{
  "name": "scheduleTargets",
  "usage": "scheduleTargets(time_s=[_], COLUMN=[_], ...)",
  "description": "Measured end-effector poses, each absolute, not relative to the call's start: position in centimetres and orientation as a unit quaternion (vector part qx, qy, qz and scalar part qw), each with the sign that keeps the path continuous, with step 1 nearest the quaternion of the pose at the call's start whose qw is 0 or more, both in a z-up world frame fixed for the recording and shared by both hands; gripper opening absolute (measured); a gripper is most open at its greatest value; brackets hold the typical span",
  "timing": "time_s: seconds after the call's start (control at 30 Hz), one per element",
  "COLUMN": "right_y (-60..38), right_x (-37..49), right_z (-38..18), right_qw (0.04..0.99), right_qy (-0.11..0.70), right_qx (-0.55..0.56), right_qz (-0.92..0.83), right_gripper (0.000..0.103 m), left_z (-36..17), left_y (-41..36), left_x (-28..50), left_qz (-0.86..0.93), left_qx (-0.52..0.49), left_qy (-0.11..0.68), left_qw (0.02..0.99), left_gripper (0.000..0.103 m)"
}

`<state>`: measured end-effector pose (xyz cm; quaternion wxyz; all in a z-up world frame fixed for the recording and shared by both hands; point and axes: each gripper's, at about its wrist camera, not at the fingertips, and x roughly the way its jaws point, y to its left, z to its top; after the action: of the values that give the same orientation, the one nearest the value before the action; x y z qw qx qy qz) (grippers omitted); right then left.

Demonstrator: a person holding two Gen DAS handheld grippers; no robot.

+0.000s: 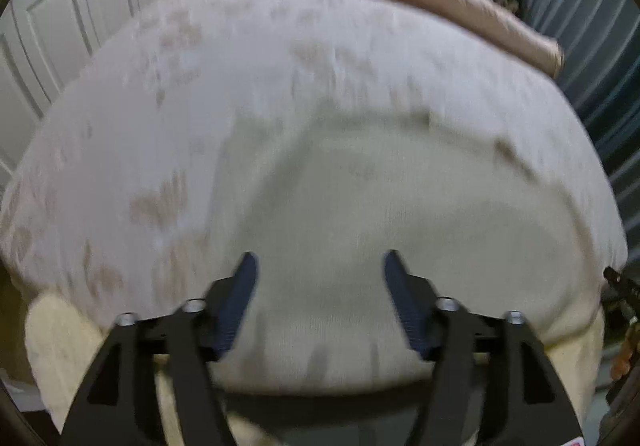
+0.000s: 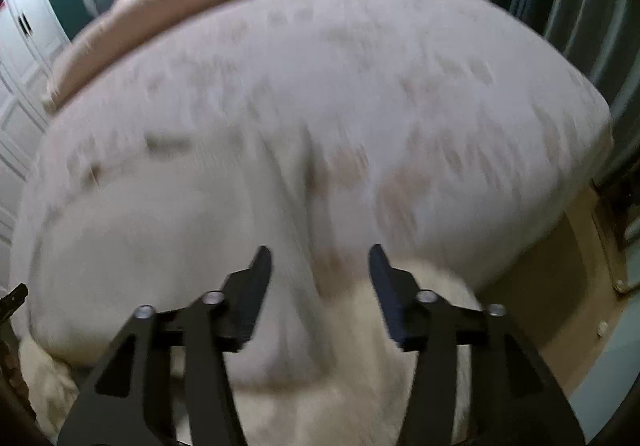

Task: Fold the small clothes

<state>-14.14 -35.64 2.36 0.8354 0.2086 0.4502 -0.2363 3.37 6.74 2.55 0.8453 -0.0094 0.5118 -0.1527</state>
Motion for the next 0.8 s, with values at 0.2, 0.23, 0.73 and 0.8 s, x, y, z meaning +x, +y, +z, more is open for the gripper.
scheduleTargets(time_s=[0.2,0.23,0.73,0.8], right_y=[-37.9,-38.1,-37.8,-38.9], right_x=[-6.5,-5.5,-3.9,-4.1], right_z=[0.7,0.0,-1.2,-3.4], right_qw=[0.856,0.851,0.852,0.827], right_qy=[0.427,0.436,0.45,0.46], right_qx=[0.199,0.201,0.19,0.256], right_qz=[-0.213,-0.214,-0.191,-0.196], right_gripper=[0.07,0.07,0.008,0.008], left_z=[0.5,-0.4,-1.3,-3.7], left_y=[4.8,4.6,4.4,4.3], left_x=[11.2,12.2,14.4,14.2], left_qz=[-0.137,-0.143,-0.137,-0.122], left_qx=[-0.036,-0.049,-0.046,-0.038], left_qy=[0.53,0.54,0.535,0.563], left_qw=[0.836,0.828,0.833,0.817], left_gripper=[0.082,0.082,0.009,0.009])
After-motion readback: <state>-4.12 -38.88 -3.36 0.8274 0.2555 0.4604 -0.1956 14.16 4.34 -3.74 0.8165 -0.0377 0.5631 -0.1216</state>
